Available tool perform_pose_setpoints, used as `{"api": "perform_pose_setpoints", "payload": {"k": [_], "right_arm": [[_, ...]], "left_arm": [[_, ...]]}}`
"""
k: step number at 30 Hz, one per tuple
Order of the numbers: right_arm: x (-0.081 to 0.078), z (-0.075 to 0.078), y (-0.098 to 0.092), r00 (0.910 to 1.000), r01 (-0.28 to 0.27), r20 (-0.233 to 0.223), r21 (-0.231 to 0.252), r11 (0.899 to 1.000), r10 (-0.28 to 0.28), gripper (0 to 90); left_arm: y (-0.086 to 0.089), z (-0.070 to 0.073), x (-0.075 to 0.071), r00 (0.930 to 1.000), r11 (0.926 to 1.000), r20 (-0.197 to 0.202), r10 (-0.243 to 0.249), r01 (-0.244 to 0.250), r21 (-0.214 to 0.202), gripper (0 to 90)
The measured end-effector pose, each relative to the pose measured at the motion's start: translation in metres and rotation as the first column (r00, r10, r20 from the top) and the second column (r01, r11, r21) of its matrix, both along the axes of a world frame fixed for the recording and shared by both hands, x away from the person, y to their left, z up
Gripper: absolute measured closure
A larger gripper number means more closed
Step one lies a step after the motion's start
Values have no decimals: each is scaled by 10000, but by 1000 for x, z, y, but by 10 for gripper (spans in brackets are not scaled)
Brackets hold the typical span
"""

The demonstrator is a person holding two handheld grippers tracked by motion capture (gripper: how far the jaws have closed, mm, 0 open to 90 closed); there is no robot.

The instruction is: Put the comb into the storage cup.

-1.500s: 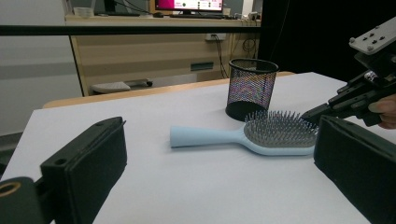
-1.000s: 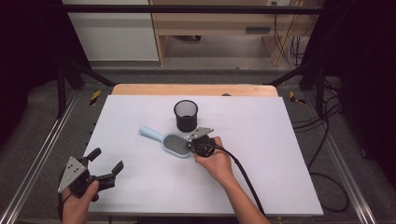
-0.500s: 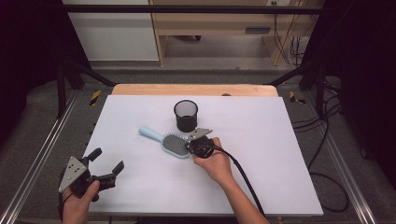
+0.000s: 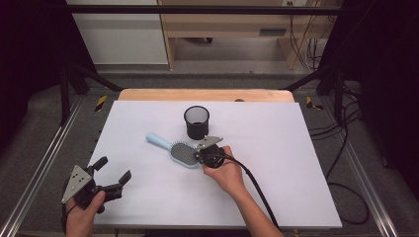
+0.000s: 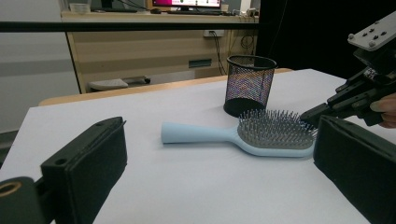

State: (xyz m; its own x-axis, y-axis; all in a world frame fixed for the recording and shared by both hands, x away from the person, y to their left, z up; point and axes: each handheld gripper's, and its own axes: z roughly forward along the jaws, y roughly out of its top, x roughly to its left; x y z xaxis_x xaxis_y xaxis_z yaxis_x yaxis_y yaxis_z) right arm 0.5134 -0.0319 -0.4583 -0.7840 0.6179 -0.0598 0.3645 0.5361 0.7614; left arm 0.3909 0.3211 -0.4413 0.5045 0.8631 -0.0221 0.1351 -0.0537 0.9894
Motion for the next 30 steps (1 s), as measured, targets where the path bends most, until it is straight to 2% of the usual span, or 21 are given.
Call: {"api": "perform_pose_setpoints", "payload": {"k": [16,30], "right_arm": [[7,-2,-4,9996,264,-10,-46,9996,-264,900],[3,1,-7,9997,215,66,125,9997,-216,897]], "left_arm": [[0,0,0,10000,10000,-81,-7,7,20,31],[0,-1,1,9997,10000,-250,-12,13,23,35]]}}
